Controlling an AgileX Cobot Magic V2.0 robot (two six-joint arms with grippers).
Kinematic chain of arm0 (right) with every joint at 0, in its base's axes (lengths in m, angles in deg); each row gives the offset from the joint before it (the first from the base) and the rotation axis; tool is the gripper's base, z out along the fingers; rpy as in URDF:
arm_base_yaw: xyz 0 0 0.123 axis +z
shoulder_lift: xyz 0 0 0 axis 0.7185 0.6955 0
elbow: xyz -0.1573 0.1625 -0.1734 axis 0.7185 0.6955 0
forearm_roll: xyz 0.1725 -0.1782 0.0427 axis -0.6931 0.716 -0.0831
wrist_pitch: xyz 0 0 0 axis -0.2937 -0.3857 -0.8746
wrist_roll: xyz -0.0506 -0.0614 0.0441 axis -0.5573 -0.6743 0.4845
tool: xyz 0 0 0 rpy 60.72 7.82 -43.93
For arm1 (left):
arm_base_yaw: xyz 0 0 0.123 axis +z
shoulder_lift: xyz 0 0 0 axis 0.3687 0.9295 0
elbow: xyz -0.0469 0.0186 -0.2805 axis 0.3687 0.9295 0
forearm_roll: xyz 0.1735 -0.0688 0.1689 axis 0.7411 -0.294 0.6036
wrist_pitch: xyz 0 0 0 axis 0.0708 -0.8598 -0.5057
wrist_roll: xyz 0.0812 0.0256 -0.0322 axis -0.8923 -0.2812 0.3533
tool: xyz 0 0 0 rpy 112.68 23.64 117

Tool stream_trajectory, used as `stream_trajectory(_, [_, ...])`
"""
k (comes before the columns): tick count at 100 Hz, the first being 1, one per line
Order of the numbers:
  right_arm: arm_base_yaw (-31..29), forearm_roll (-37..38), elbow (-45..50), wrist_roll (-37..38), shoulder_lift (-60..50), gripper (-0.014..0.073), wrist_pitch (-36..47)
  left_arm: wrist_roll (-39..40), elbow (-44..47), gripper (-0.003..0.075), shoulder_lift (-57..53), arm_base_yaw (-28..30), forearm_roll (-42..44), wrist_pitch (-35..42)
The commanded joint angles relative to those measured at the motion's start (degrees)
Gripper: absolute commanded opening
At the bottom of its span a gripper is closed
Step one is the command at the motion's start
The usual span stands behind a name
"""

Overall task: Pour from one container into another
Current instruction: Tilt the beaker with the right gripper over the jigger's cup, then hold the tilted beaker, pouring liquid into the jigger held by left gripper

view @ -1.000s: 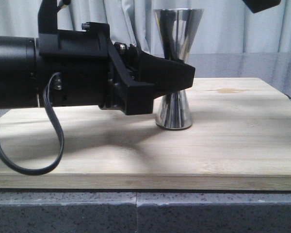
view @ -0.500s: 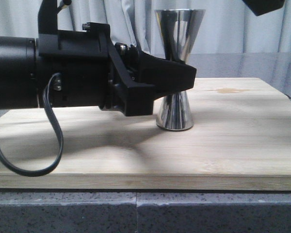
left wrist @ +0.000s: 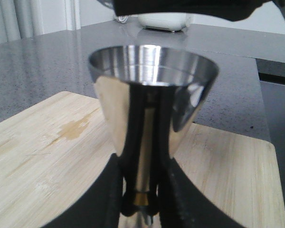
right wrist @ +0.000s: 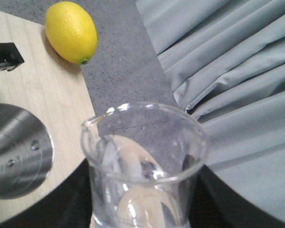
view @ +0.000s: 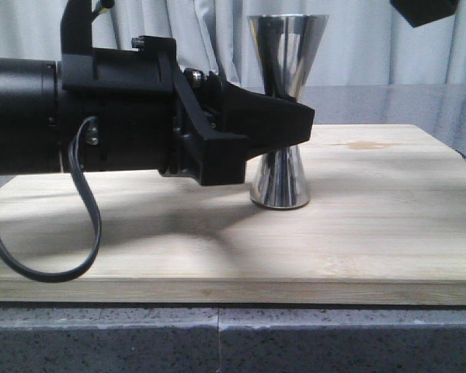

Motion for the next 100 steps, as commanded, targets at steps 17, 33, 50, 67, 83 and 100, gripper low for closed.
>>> stream_trajectory(17, [0.2, 1.2, -2.3, -0.2, -1.5, 0.0193, 2.6, 0.4, -1.5, -0.0019, -1.8, 0.1, -1.5, 5.3])
stream_trajectory(33, [1.5, 2.6, -2.3, -0.2, -1.5, 0.0193, 2.3, 0.4, -1.5, -0.0019, -1.8, 0.1, -1.5, 5.3])
stream_trajectory(50, [1.9, 2.9, -2.3, -0.2, -1.5, 0.0193, 1.3, 0.4, -1.5, -0.0019, -1.8, 0.1, -1.5, 5.3])
stream_trajectory(67, [1.9, 4.2, -2.3, -0.2, -1.5, 0.0193, 1.3, 0.4, -1.5, -0.0019, -1.8, 0.1, -1.5, 5.3])
stream_trajectory(83, [1.9, 4.3, -2.3, -0.2, -1.5, 0.0193, 1.3, 0.4, -1.5, -0.0019, -1.8, 0.1, -1.5, 5.3])
stream_trajectory(100, [1.9, 5.3, -2.3, -0.2, -1.5, 0.0193, 1.3, 0.4, -1.5, -0.0019, -1.8, 0.1, -1.5, 5.3])
